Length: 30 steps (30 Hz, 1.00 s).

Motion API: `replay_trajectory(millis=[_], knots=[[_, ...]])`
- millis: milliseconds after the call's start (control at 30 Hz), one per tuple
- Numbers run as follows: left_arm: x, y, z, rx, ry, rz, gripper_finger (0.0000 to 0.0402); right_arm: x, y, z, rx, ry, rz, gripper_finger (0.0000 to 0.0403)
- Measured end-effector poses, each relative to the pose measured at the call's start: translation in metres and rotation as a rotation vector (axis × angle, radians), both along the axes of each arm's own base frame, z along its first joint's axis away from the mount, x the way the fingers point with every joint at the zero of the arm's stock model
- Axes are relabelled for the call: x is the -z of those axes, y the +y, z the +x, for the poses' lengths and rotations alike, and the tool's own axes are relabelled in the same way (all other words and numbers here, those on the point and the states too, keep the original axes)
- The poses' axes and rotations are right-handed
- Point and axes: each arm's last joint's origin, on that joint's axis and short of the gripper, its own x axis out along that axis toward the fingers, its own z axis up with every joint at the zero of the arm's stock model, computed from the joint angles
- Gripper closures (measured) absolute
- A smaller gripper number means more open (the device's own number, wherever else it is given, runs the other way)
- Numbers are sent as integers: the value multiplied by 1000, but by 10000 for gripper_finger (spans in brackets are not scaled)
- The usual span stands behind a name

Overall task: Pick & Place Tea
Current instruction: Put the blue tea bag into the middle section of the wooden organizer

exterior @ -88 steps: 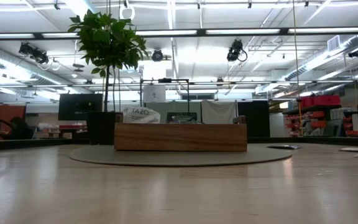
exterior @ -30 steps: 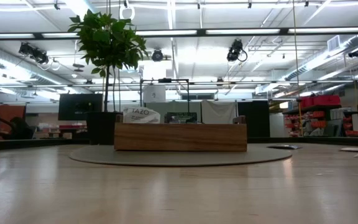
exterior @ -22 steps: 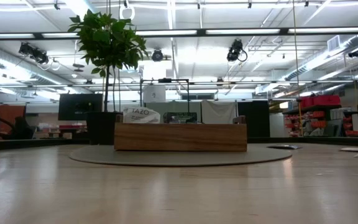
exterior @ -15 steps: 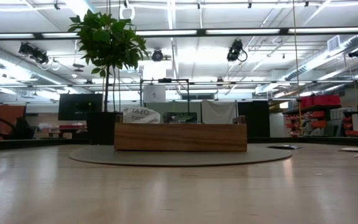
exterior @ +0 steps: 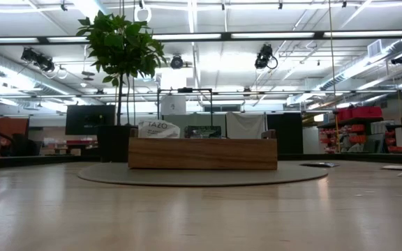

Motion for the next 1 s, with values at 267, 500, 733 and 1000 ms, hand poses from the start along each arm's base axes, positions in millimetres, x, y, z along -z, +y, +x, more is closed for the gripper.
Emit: replay_trajectory(millis=[267,500,733,1000], knots=[[22,30,10,60,311,-271,400,-6,-5,5,61,-87,-22,133],[25,53,24,132,332,-272,400,10,-7,25,60,-8,32,139],[22,64,33,205,261,-204,401,30,-7,54,11,26,92,158],[20,66,35,220,227,-177,401,40,-4,77,17,-23,143,163]])
